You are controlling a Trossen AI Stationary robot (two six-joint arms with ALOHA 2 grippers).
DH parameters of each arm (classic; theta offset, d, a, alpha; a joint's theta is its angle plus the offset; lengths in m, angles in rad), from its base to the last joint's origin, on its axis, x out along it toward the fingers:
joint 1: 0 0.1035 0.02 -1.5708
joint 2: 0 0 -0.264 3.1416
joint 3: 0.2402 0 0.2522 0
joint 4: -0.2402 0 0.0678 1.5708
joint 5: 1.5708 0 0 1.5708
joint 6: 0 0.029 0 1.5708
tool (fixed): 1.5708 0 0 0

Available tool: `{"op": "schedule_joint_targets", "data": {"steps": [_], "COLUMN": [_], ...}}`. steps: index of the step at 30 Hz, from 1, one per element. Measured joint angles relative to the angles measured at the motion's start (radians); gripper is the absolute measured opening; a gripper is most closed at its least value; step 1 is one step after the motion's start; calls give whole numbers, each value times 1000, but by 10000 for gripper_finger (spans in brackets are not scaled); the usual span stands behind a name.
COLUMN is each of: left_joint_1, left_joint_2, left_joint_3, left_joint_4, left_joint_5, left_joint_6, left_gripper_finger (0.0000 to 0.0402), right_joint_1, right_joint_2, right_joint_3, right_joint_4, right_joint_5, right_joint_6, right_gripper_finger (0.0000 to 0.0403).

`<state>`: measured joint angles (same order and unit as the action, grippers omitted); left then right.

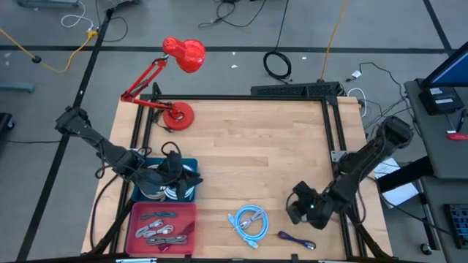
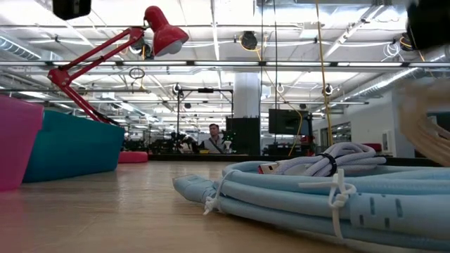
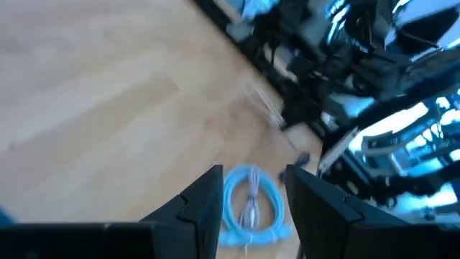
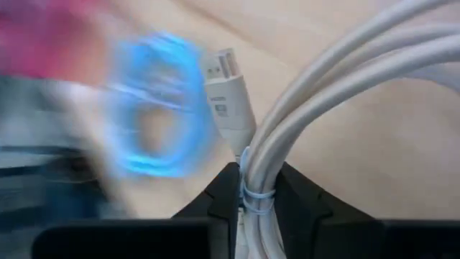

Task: Pick & Place USB Port
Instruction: Put the brown HDMI cable into the blue bin

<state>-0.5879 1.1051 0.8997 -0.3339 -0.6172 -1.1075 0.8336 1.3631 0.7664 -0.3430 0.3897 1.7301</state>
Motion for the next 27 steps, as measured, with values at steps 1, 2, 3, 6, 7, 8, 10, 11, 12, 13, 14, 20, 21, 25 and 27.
{"op": "schedule_joint_targets", "data": {"steps": [1,2,3,6,7,8,10,11,12,13,14,20,21,25,27], "left_joint_1": [-2,-3,-3,-1,2,5,12,21,32,45,59,263,305,479,557], "left_joint_2": [-4,-8,-11,-20,-21,-24,-27,-28,-27,-27,-27,-24,-13,74,147], "left_joint_3": [0,0,0,0,0,0,0,0,0,0,0,-102,-133,-245,-252], "left_joint_4": [7,3,-4,-47,-48,-52,-57,-56,-56,-53,-42,433,572,1093,1288], "left_joint_5": [-22,-47,-77,-166,-194,-219,-247,-249,-245,-233,-213,220,303,600,737], "left_joint_6": [19,33,42,39,31,26,24,26,36,52,77,328,354,340,265], "left_gripper_finger": [152,152,152,152,152,152,152,152,152,152,152,152,152,152,152], "right_joint_1": [-10,-21,-32,-71,-84,-94,-107,-109,-111,-111,-111,-110,-110,-110,-110], "right_joint_2": [-27,-51,-79,-159,-176,-189,-199,-202,-204,-204,-202,-195,-193,-158,-138], "right_joint_3": [3,4,4,8,8,8,8,8,8,8,9,9,9,21,62], "right_joint_4": [55,120,196,496,604,715,955,1068,1175,1260,1325,1440,1455,1587,1628], "right_joint_5": [43,83,126,247,255,244,192,159,126,90,49,-129,-138,-214,-270], "right_joint_6": [-43,-92,-153,-397,-490,-583,-772,-857,-934,-1003,-1058,-1176,-1185,-1264,-1317], "right_gripper_finger": [53,53,50,48,48,48,48,48,48,48,47,47,47,47,47]}}
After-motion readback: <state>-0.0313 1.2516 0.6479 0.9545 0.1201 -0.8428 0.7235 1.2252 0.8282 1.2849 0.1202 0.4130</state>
